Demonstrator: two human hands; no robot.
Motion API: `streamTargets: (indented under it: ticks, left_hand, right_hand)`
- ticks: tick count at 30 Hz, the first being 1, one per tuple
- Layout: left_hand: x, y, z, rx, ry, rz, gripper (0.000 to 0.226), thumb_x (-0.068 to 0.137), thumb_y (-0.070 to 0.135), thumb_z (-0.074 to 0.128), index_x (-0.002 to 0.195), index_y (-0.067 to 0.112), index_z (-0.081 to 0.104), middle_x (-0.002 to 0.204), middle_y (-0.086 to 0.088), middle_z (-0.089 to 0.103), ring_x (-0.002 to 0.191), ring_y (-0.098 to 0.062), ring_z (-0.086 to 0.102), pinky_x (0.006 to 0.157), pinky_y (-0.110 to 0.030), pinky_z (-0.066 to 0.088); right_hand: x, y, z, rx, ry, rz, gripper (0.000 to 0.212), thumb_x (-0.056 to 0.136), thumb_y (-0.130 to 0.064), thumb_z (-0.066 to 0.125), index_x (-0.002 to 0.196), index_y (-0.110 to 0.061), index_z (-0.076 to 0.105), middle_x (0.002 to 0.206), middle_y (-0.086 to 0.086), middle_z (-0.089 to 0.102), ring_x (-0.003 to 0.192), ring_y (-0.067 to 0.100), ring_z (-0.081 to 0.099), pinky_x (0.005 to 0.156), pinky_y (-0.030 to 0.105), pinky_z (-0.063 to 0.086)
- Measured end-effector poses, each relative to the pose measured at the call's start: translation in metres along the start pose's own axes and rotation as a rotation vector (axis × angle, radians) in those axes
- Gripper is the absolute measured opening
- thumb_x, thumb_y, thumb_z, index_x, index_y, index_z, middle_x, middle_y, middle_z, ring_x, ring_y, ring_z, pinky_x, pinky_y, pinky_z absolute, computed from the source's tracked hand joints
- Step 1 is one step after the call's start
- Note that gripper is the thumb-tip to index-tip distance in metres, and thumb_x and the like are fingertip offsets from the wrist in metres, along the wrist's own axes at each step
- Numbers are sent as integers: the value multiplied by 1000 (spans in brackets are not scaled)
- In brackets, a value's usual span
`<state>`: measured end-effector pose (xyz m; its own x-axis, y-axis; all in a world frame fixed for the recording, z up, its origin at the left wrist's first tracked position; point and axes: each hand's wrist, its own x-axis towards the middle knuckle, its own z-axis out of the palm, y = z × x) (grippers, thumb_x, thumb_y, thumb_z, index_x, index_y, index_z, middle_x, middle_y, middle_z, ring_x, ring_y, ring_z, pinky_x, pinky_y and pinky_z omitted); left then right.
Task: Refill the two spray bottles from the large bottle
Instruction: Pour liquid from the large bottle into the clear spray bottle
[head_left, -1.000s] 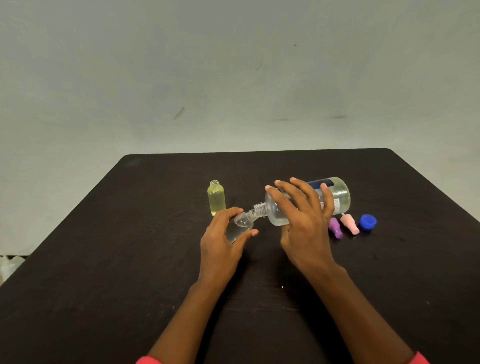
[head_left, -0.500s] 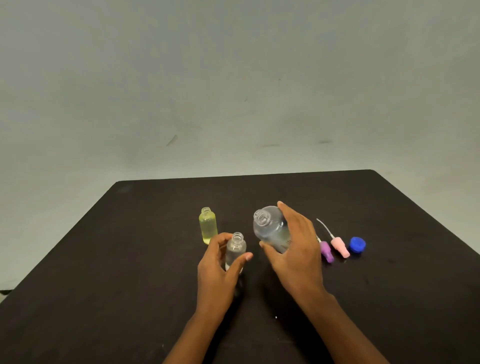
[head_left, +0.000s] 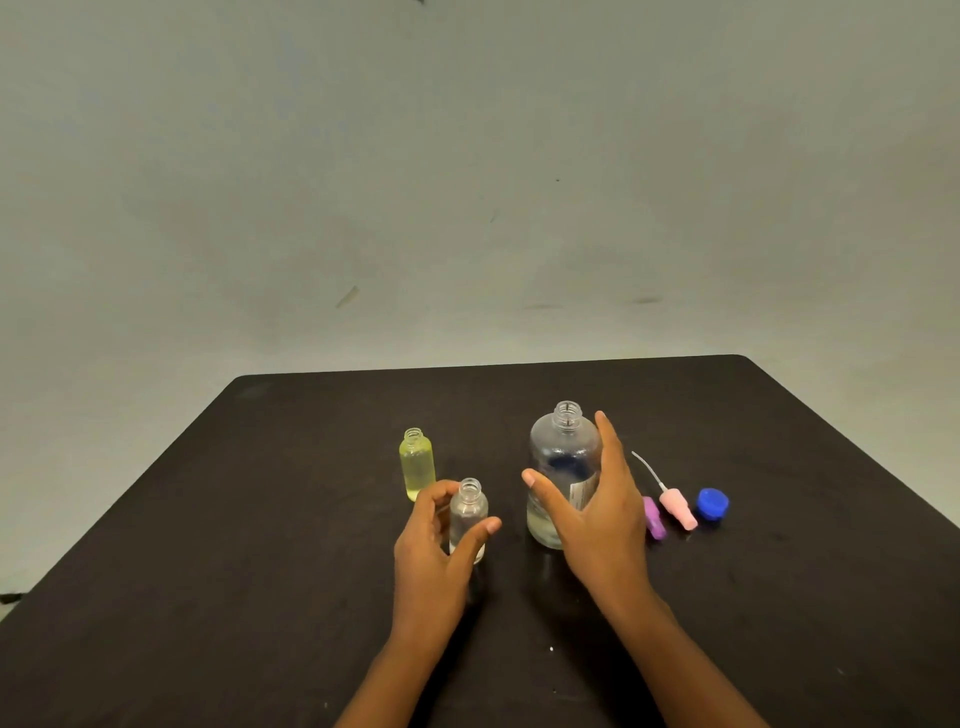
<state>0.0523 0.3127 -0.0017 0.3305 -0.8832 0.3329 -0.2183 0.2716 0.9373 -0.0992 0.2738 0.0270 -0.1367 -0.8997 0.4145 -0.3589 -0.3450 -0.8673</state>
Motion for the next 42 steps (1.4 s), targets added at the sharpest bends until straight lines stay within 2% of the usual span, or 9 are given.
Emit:
streamTargets:
  ticks: [8,12,17,20,25,28,32,38,42]
  left_hand:
    - [0,0,0,-5,3,-5,37,75,15,80,100,32,59,102,19,66,99,-8,65,88,-37,53]
    - [0,0,0,1,10,-5,39,74,15,80,97,38,59,102,19,66,99,-8,65,86,-32,52]
    - [0,1,-1,13,24,1,37,72,16,81,99,29,60,101,22,66,97,-5,64,83,-24,52]
    - [1,1,-2,24,34,3,38,71,17,82,99,29,60,101,23,66,96,-3,64,81,-24,51]
    - [1,1,-2,17,41,-5,38,70,16,82,97,29,61,99,22,68,91,-5,66,77,-27,53]
    - [1,1,-3,25,39,0,38,69,16,83,97,29,61,97,21,68,90,-5,66,76,-24,52]
    - [1,2,-3,41,37,7,39,68,16,83,96,30,60,97,23,67,91,-2,65,74,-12,49]
    - [1,4,-4,68,35,7,39,68,19,84,97,32,60,95,24,67,91,1,64,75,-11,48]
    - [1,2,-4,82,43,17,39,68,19,84,97,32,61,94,20,68,92,-1,65,77,-12,49]
  right_hand:
    - [1,3,1,3,-21,21,93,74,-36,79,149,-28,24,136,-22,33,126,-5,27,103,18,25]
    - [2,2,2,-12,-26,31,93,74,-36,79,149,-28,24,149,-11,36,126,-4,27,103,18,26]
    - [1,0,0,-34,-37,34,94,74,-35,79,149,-26,25,151,-6,37,127,-2,28,103,19,26]
    - [1,0,0,-47,-40,38,93,74,-35,79,149,-25,25,150,-5,37,128,-1,29,103,19,26]
    - [1,1,0,-52,-37,34,92,74,-34,80,149,-24,27,149,-4,39,137,13,35,106,22,28]
    - [2,1,0,-52,-44,33,92,74,-34,80,149,-24,27,150,-4,39,137,12,35,105,22,27]
    - [2,1,0,-62,-39,33,93,74,-35,80,149,-25,26,149,-5,39,135,8,34,104,21,27]
    - [2,1,0,-76,-36,22,92,74,-35,80,149,-24,27,149,-5,39,130,2,31,103,20,27]
    - [3,3,0,-73,-48,27,93,74,-35,79,149,-25,25,150,-5,38,136,10,33,103,20,26]
